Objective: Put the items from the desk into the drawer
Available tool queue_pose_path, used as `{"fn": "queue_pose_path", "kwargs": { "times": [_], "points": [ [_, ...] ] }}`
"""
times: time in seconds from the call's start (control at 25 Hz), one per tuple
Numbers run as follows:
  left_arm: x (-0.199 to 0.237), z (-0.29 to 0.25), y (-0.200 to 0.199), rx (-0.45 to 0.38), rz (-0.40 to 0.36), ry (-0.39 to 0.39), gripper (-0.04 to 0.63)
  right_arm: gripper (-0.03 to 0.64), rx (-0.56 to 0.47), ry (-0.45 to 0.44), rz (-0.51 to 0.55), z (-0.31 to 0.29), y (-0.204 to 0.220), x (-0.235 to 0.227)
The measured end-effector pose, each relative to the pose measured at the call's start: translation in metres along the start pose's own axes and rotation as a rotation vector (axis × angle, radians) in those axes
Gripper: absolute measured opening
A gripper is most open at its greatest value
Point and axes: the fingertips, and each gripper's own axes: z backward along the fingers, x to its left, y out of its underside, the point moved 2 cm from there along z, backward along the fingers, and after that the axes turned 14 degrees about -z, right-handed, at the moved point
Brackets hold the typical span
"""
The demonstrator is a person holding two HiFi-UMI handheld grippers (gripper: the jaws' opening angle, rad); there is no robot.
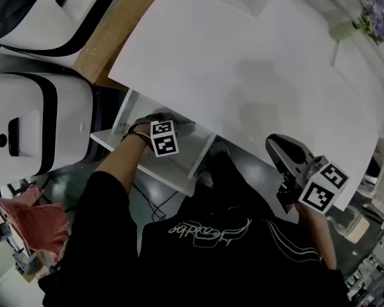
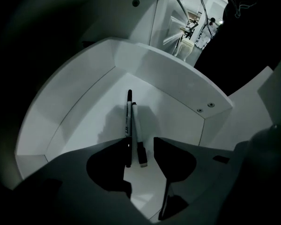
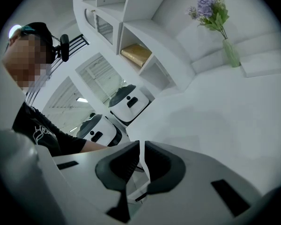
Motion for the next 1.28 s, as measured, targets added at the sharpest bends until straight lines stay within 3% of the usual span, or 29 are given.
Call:
{"fn": "queue_pose_path", "kwargs": {
  "times": [0.12, 0.44, 0.6, 0.72, 1.04, 1.2, 1.28],
  "points": [
    [0.000, 0.005, -0.001, -0.011, 0.027, -0.018, 0.244, 0.060, -0.007, -0.007, 0.006, -0.002, 0.003, 0.005],
    [-0.007, 0.079, -0.019, -0.071, 0.034, -0.101, 0.264, 0.060, -0.030, -0.027, 0.043, 0.001, 0.025, 0.037],
    [-0.015, 0.135, -0.028, -0.148, 0.146, -0.109, 0.244, 0.060, -0.035, -0.016, 0.096, 0.005, 0.042, 0.060],
    [-0.028, 0.177, -0.036, -0.224, 0.218, -0.177, 0.204, 0.060, -0.058, -0.020, 0.135, 0.012, 0.053, 0.083],
    [-0.082, 0.294, -0.083, -0.605, 0.528, -0.313, 0.096, 0.060, -0.143, -0.004, 0.255, 0.039, 0.081, 0.139],
    [-0.094, 0.326, -0.104, -0.792, 0.729, -0.354, 0.041, 0.060, -0.170, 0.030, 0.263, 0.052, 0.097, 0.143],
    [-0.098, 0.331, -0.112, -0.845, 0.820, -0.378, 0.033, 0.060, -0.177, 0.049, 0.260, 0.057, 0.102, 0.142]
  ]
}}
